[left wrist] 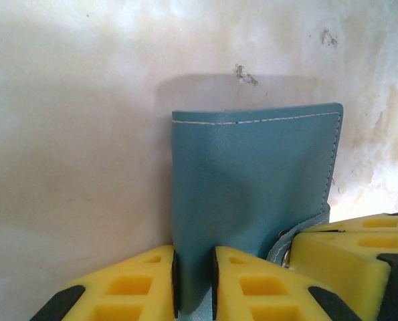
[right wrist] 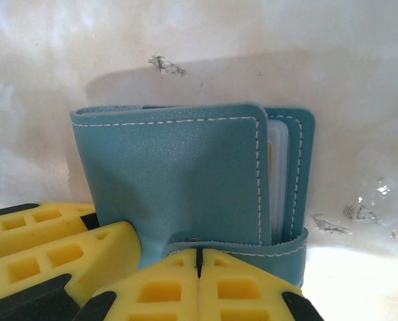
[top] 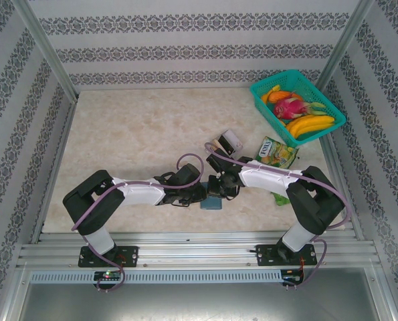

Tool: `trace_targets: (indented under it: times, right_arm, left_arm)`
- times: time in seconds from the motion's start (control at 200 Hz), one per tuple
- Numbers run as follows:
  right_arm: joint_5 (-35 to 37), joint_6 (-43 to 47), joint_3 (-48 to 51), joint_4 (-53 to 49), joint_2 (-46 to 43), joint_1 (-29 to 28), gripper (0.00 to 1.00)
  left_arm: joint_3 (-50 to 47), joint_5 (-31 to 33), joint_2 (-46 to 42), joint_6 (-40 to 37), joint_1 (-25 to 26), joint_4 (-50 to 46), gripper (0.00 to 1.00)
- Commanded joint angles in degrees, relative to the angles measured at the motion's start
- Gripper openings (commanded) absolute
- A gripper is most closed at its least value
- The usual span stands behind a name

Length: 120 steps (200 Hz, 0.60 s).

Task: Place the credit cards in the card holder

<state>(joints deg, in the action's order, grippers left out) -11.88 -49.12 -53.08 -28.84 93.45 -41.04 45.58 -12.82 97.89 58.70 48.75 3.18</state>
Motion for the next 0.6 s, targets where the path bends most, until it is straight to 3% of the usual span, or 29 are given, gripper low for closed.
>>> trace_targets:
  times: [0.0, 0.21, 0.345, 0.595]
  right_arm:
    - [2.18, 0.07, 1.38, 3.33, 2.25, 0.49, 0.00]
    - [0.23, -2.71, -1.02, 3.60, 5.27, 1.31, 0.00]
    - [5.40, 0.04, -7.59, -6.30, 13.47, 0.15, 0.00]
    - [7.97, 0.58, -8.83, -7.61, 21.30, -0.70, 0.00]
  left_arm:
    - [-0.43, -3.35, 4.47, -1.53, 2.04, -1.47, 0.22]
    - [-0.78, -3.63, 4.55, -1.48, 2.05, -0.89, 0.22]
    - [-1.48, -3.12, 4.19, -1.32, 2.00, -0.42, 0.21]
    - [-1.88, -3.08, 4.33, -0.90, 2.04, 0.58, 0.21]
